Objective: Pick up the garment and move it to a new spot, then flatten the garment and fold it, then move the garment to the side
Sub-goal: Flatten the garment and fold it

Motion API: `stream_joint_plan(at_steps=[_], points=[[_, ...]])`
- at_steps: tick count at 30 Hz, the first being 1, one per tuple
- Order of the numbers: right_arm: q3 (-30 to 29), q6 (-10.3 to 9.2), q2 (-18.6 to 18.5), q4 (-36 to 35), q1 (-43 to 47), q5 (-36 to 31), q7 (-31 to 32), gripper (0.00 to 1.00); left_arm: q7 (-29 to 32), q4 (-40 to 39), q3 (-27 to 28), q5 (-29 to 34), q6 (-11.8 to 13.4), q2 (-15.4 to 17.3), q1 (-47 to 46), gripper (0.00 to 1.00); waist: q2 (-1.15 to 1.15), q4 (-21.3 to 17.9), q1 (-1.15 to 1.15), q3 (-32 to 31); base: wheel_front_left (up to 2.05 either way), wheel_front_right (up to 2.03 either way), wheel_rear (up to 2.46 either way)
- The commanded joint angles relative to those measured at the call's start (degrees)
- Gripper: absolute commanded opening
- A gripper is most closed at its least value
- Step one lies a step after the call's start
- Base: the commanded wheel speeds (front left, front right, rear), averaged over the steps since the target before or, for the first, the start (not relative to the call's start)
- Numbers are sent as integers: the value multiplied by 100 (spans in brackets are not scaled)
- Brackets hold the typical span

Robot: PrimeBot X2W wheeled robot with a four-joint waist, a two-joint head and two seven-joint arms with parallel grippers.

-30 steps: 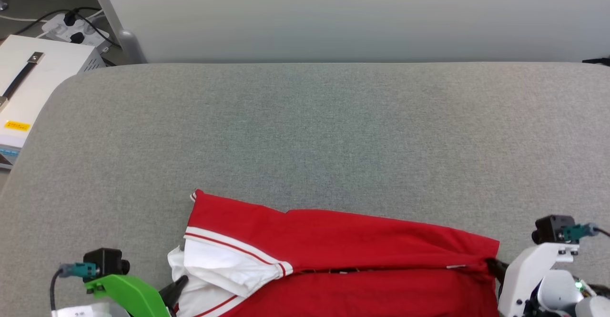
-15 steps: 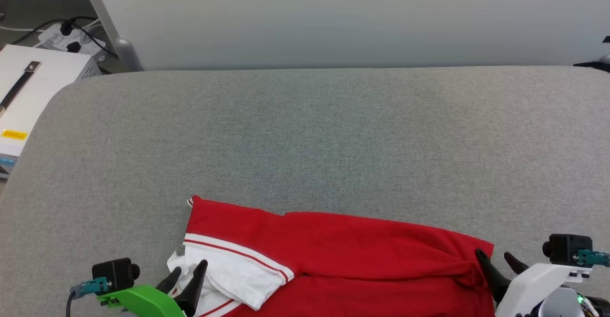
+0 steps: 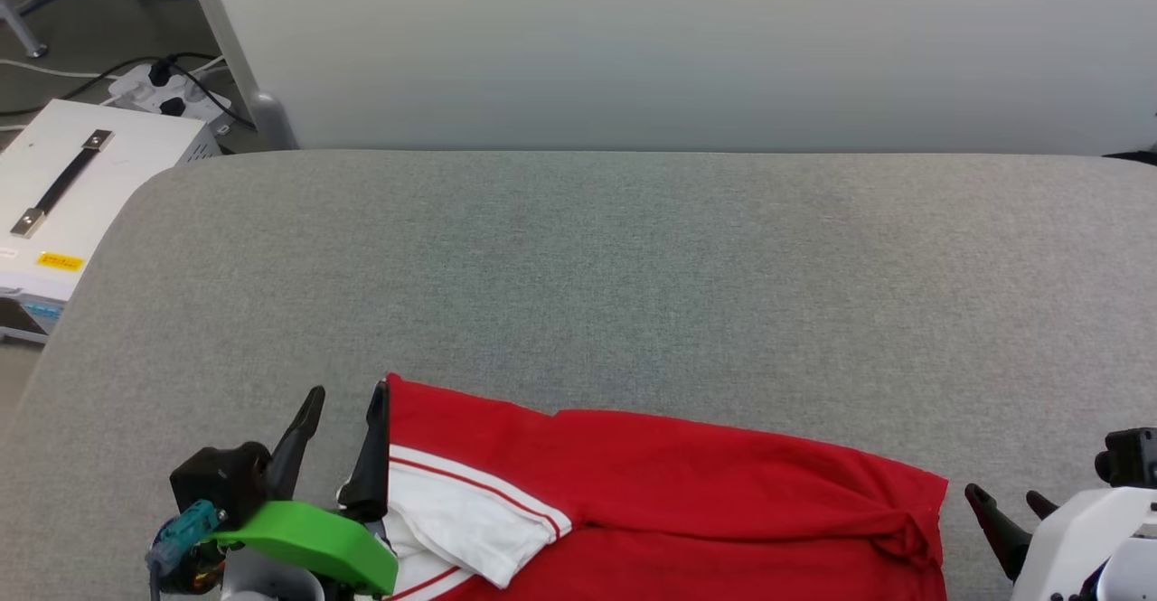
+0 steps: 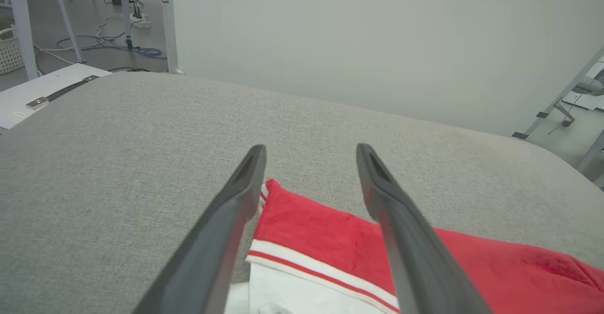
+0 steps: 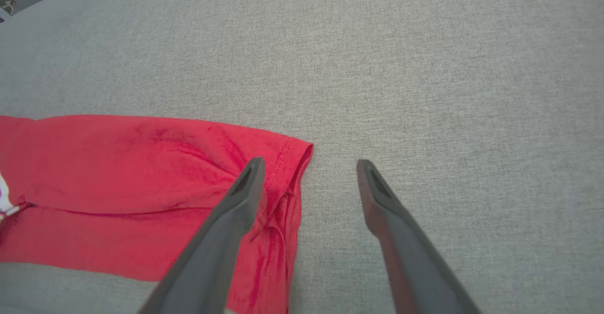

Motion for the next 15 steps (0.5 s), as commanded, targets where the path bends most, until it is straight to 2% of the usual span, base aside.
stream_joint_plan(at_steps=[1,4,9,15], points=[[52,-3,1,-40,83,-30,109,100,-30,-94,78,192,66,-84,-106,100,0,67,0,28,0,0,0],[173,-3,35,-4,77,-36,306,100,-32,-275,220,521,122,-237,-63,100,0,141,0,68,0,0,0],[411,-3,26,375,-67,-74,391,100,-33,-459,350,876,78,-432,-6,100,0,255,0,210,0,0,0],[695,-3,115,1257,-310,57,324,100,-34,-477,472,1103,-62,-642,-10,100,0,371,0,437,0,0,0]])
